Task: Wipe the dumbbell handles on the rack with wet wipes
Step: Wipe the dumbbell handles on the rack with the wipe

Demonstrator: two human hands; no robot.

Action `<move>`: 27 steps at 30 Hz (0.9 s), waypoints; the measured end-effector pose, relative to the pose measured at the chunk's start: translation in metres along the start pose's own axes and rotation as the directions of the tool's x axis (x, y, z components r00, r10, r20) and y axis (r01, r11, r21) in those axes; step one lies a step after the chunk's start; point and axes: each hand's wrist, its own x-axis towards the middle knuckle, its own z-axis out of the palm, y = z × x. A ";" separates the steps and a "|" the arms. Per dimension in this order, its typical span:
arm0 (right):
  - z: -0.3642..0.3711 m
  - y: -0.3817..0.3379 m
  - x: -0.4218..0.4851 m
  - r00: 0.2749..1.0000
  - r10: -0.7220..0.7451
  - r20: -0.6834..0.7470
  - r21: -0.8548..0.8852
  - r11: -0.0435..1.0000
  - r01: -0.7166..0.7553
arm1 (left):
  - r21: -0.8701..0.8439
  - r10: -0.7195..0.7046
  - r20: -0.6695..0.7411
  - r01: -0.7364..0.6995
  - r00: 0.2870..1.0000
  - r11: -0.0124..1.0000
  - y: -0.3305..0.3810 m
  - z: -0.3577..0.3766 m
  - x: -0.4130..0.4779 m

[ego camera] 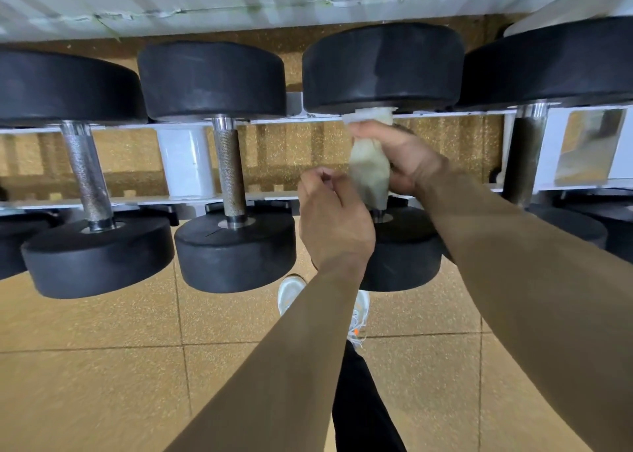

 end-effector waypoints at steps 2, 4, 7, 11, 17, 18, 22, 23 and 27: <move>-0.006 0.004 -0.003 0.986 0.106 0.131 0.059 0.992 -0.115 | -0.011 -0.002 0.001 0.002 1.000 1.000 0.000 0.000 -0.001; -0.012 0.011 -0.010 0.977 0.188 0.103 -0.062 0.981 -0.183 | -0.006 -0.002 0.011 0.002 1.000 1.000 0.000 -0.001 -0.001; -0.012 0.017 -0.025 0.960 0.260 0.106 -0.248 0.942 -0.227 | 0.005 0.005 0.012 -0.005 1.000 1.000 0.000 0.000 -0.001; 0.007 0.016 -0.032 0.959 0.083 -0.270 -0.494 0.843 -0.212 | 0.005 -0.005 -0.006 0.005 1.000 1.000 0.002 -0.001 -0.002; 0.033 0.007 -0.006 0.794 -0.173 -0.583 -0.520 0.830 -0.201 | -0.012 -0.001 -0.008 0.001 1.000 1.000 -0.001 0.001 0.000; 0.035 -0.003 0.000 0.789 -0.188 -0.584 -0.486 0.860 -0.155 | -0.010 -0.001 -0.006 0.001 1.000 1.000 -0.001 0.001 0.000; 0.027 -0.012 0.003 0.901 -0.230 -0.368 -0.323 0.940 0.108 | 0.008 0.016 0.001 -0.016 1.000 1.000 0.000 0.001 0.000; 0.017 -0.007 0.002 0.944 -0.203 -0.261 -0.267 0.955 0.131 | 0.012 0.012 0.005 -0.013 1.000 1.000 0.000 0.000 0.000; -0.010 0.009 -0.009 0.983 0.156 0.094 -0.213 0.968 -0.133 | 0.025 0.028 0.023 -0.028 0.999 0.999 0.001 -0.001 0.000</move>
